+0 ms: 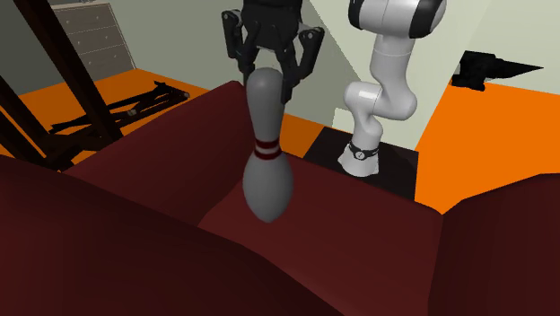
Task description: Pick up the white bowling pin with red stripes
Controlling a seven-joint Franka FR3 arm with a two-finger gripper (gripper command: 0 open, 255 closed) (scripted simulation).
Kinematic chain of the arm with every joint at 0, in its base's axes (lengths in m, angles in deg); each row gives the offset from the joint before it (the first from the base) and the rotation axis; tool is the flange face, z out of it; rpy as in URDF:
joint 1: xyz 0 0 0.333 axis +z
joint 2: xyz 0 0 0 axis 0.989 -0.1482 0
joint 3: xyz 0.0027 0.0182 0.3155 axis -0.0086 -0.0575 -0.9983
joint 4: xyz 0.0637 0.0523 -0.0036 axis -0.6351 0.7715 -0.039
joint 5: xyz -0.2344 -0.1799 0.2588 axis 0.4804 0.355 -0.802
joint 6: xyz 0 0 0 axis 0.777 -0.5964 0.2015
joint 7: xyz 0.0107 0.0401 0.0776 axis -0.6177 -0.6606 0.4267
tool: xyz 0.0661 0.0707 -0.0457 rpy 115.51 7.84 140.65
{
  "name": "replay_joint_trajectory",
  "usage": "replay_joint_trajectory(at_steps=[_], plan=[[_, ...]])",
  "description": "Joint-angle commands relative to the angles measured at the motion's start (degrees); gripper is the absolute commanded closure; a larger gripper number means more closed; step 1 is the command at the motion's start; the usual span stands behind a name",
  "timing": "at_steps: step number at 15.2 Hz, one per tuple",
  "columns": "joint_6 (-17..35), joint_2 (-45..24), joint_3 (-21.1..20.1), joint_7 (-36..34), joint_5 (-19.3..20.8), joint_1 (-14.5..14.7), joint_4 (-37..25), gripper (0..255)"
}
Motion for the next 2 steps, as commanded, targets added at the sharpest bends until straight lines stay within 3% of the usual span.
replay_joint_trajectory(at_steps=[1, 2], plan=[[-1.3, -0.7, 0.0, 0.0, -0.1, 0.0, -2.1, 255], [-1.3, -0.6, 0.0, 0.0, -0.1, 0.0, -2.0, 255]])
